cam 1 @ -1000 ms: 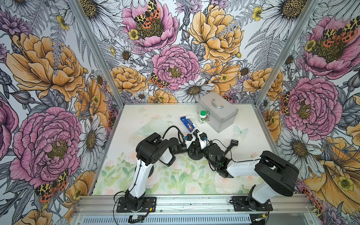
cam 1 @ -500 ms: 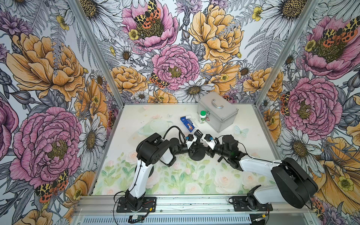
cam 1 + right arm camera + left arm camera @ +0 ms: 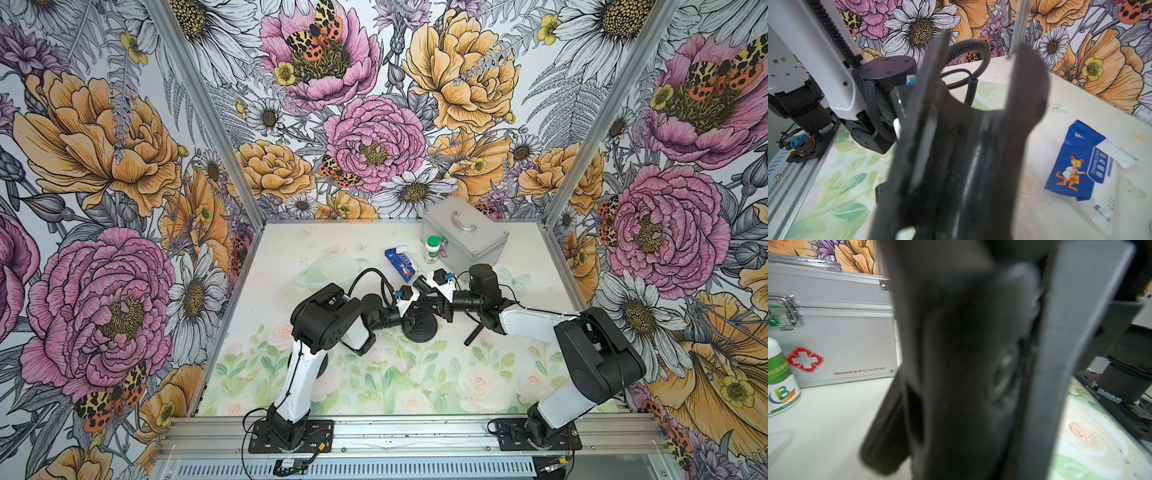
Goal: Assemble a microphone stand
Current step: Screw the microphone stand pole into the microphone stand base.
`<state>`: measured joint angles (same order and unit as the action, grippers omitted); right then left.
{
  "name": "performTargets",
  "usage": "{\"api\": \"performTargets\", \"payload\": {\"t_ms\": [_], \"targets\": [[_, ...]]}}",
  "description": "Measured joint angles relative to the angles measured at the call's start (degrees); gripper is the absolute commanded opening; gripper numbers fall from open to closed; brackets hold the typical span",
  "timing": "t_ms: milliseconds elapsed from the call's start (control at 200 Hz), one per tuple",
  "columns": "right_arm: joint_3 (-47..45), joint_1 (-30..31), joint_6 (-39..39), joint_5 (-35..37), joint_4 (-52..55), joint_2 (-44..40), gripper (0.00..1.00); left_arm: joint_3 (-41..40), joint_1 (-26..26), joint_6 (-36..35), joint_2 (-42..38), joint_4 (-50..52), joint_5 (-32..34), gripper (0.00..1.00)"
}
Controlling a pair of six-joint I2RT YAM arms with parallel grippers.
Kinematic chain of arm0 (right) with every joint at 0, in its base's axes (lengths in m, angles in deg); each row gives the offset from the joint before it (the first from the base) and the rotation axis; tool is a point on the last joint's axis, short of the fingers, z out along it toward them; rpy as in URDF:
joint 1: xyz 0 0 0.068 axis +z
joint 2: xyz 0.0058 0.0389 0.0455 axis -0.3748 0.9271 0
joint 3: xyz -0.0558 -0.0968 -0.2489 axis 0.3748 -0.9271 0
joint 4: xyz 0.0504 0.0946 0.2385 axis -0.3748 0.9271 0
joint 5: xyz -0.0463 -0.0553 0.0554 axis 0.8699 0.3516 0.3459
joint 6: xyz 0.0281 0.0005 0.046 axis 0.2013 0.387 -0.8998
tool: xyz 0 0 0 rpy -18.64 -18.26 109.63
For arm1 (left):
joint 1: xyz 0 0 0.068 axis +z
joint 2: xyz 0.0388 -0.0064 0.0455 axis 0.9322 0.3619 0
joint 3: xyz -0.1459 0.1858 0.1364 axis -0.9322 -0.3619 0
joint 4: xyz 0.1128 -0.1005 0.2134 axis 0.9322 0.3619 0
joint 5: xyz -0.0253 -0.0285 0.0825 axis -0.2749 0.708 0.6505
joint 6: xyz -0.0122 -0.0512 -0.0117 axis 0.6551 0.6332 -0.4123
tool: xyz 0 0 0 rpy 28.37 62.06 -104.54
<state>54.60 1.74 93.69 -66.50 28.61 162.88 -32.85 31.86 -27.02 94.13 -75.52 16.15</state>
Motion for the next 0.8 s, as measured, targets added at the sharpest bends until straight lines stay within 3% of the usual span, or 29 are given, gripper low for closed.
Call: {"api": "performTargets", "payload": {"t_ms": [100, 155, 325, 435, 530, 610, 695, 801], "targets": [[-4.9, 1.9, -4.5, 6.0, -9.7, -0.5, 0.00, 0.0, 0.1, -0.3, 0.0, 0.1, 0.1, 0.15], [-9.0, 4.6, -7.5, 14.5, -16.6, -1.9, 0.00, 0.0, 0.1, -1.0, 0.0, 0.1, 0.0, 0.15], [-16.1, 23.8, -14.7, 61.7, -29.1, -2.9, 0.00, -0.2, 0.0, -2.2, 0.1, -0.5, -2.1, 0.15], [-14.6, 30.1, -15.7, 77.4, -31.7, 0.5, 0.00, -0.4, 0.0, -2.3, 0.1, -0.8, -3.0, 0.15], [-13.7, 31.1, -15.0, 80.7, -32.1, 1.7, 0.00, -0.4, 0.2, -2.1, 0.1, -0.9, -3.0, 0.15], [-14.0, 30.4, -13.5, 79.0, -32.2, 1.3, 0.25, -0.4, 0.2, -2.1, 0.1, -1.0, -3.0, 0.15], [-15.6, 27.7, -10.6, 71.3, -31.3, -1.0, 0.44, -0.4, -0.1, -2.1, 0.1, -0.9, -2.8, 0.15], [-18.3, 22.1, -6.4, 56.0, -27.5, -6.4, 0.48, -0.3, -0.3, -2.0, 0.1, -0.5, -2.4, 0.15]]}}
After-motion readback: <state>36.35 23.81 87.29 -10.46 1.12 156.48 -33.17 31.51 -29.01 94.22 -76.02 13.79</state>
